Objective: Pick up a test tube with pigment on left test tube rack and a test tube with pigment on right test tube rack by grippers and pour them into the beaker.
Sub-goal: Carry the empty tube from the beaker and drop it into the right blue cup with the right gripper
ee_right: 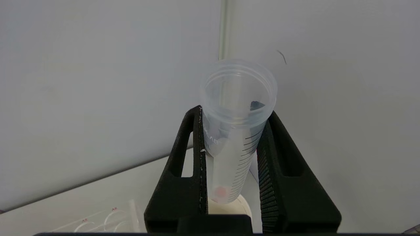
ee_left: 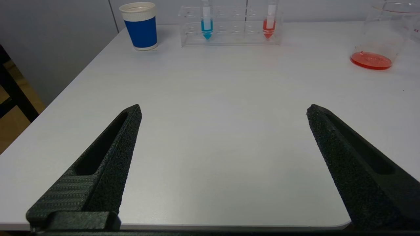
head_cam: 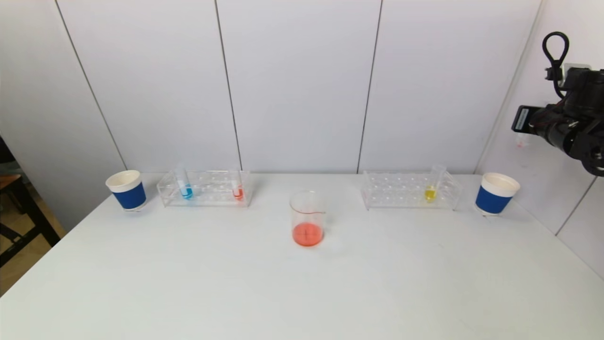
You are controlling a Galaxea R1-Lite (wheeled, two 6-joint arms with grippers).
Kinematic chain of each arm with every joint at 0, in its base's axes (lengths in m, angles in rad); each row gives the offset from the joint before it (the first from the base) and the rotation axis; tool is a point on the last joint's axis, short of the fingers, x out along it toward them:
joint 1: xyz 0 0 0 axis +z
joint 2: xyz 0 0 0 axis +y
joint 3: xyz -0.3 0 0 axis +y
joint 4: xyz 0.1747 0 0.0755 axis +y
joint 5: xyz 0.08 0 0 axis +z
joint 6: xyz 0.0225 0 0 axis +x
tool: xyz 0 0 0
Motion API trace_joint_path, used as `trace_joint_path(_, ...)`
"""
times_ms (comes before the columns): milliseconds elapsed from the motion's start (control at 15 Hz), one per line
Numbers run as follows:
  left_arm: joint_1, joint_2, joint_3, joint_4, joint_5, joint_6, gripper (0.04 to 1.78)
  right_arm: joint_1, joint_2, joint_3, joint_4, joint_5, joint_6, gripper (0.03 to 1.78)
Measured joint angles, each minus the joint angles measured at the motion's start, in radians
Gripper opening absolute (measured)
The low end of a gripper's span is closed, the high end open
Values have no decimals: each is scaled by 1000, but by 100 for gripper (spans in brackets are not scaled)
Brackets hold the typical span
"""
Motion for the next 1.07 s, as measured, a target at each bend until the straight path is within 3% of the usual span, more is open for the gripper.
trace_joint_path(267,0,0,0,0,0,0,176,-1,55,14,-48,1,27,49)
trace_joint_path(1067,0,0,0,0,0,0,176,-34,136,117,-180,23,29,49)
